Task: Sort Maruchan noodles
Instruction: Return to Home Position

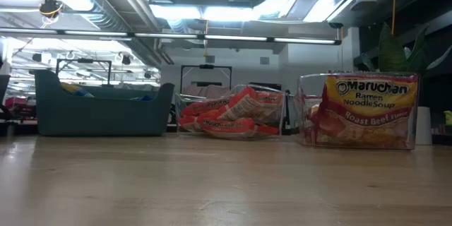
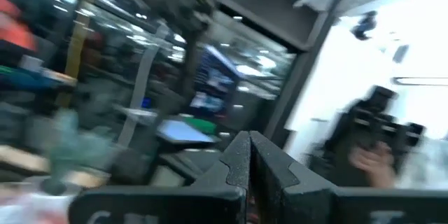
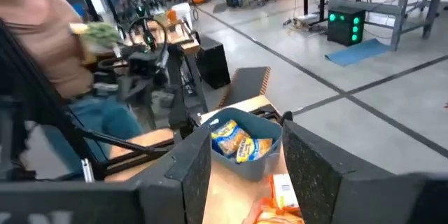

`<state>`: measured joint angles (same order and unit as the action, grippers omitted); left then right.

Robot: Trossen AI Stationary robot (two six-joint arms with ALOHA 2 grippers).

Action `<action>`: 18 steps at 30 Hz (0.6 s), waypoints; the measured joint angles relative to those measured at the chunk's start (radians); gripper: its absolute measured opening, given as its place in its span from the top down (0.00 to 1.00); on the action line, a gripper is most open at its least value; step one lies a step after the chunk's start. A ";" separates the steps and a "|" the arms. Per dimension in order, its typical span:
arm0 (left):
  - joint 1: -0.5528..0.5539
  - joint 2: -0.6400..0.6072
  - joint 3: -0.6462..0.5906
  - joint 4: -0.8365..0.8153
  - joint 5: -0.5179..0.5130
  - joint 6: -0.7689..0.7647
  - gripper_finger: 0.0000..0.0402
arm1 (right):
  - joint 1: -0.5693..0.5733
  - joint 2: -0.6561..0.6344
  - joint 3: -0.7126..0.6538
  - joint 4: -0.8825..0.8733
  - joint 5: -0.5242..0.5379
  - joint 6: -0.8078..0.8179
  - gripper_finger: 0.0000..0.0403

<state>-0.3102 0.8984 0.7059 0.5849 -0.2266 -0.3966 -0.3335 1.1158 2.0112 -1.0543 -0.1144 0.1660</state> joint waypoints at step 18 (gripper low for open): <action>0.020 -0.359 -0.030 -0.580 -0.314 0.016 1.00 | -0.001 -0.745 -1.310 0.985 -0.016 0.358 0.60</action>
<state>-0.2901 0.5394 0.6758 0.0051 -0.5405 -0.3810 -0.3344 0.3707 0.7009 -0.0692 -0.1305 0.5239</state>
